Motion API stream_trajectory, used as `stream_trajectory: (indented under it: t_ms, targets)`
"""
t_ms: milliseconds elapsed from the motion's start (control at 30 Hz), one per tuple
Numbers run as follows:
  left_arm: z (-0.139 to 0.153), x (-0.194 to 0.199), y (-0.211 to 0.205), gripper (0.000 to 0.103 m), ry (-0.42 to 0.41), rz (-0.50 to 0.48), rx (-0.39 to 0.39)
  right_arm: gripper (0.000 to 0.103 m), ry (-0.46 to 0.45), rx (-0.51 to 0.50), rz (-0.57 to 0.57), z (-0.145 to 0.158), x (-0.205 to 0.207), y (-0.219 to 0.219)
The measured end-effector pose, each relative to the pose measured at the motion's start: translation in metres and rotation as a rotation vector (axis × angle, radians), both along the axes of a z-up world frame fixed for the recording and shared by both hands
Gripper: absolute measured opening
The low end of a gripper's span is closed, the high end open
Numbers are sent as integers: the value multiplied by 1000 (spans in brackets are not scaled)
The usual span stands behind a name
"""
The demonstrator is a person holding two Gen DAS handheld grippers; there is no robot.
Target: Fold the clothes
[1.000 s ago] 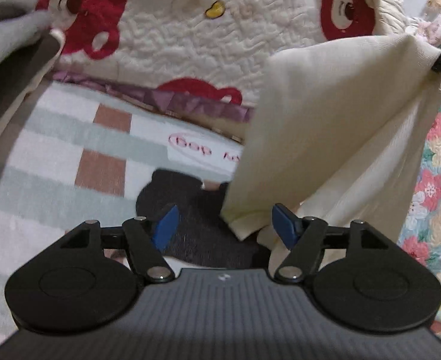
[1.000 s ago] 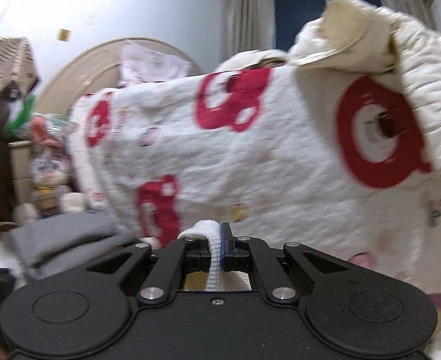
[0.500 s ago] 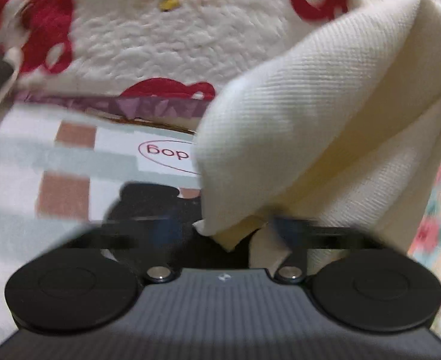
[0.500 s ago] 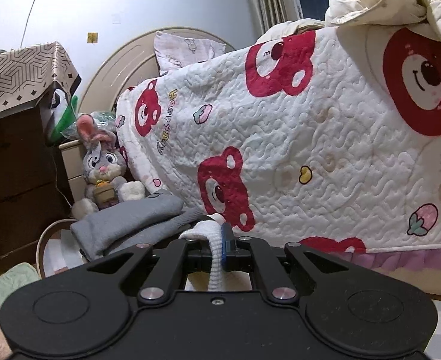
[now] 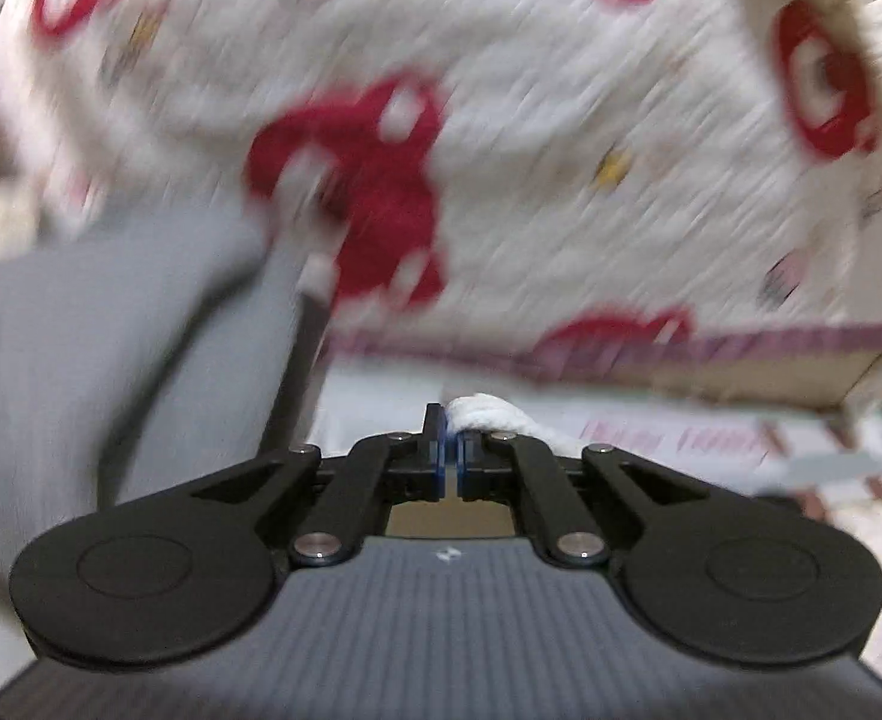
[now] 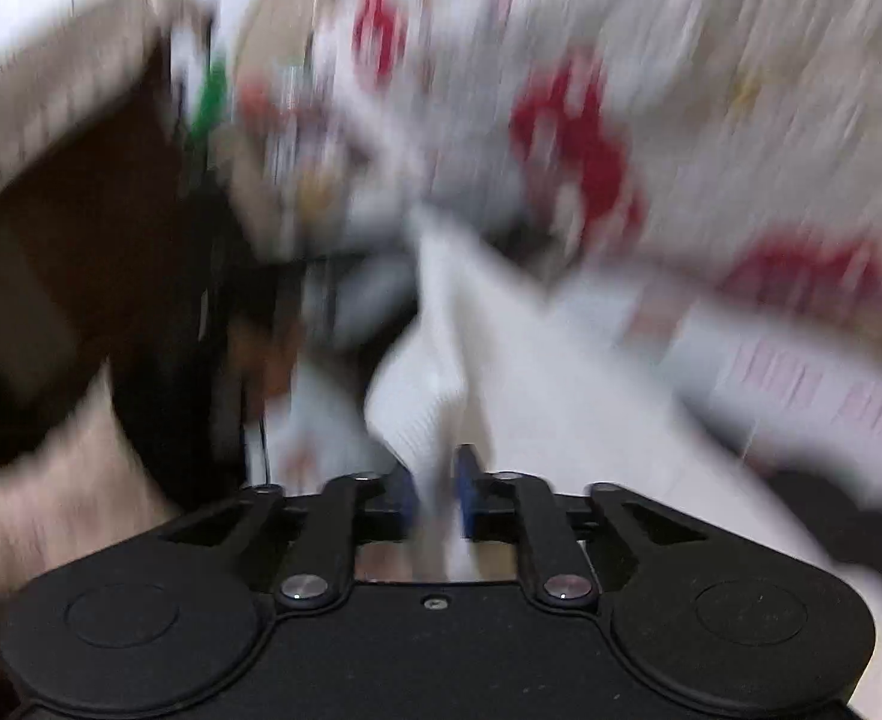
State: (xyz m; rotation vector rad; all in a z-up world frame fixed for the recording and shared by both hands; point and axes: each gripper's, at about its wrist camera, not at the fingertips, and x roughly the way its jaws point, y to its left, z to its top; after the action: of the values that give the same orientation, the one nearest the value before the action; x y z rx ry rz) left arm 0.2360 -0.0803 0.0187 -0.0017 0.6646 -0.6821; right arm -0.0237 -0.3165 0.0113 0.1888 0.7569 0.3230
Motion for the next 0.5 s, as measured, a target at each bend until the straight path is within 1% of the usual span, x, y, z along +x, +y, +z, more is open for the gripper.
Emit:
stream_trajectory:
  t_ms: [67, 100, 133, 167, 200, 267, 333, 400, 500]
  targets:
    - [-13, 7, 5, 3, 62, 39, 38, 23, 117, -16, 47, -33, 2, 9]
    - [-15, 7, 8, 3, 65, 64, 52, 24, 148, -6, 46, -38, -3, 4]
    - [-14, 8, 10, 2, 59, 81, 58, 24, 150, 6, 12, -37, -11, -7]
    - [-11, 8, 10, 2, 43, 87, 55, 30, 147, 19, -28, -34, -19, -19]
    - [-9, 8, 11, 2, 26, 93, 53, 40, 144, 31, -68, -30, -27, -31]
    - [-3, 7, 12, 2, -7, 105, 47, 50, 112, 21, -206, -21, -47, -60]
    - [1, 7, 12, 2, -31, 111, 43, 50, 122, 46, -364, -26, -71, -90]
    - [1, 7, 9, 2, -27, 97, 46, 51, 136, 74, -524, -33, -94, -120]
    - [-3, 10, 8, 2, 17, 81, 15, 51, 155, 116, -763, -42, -130, -165]
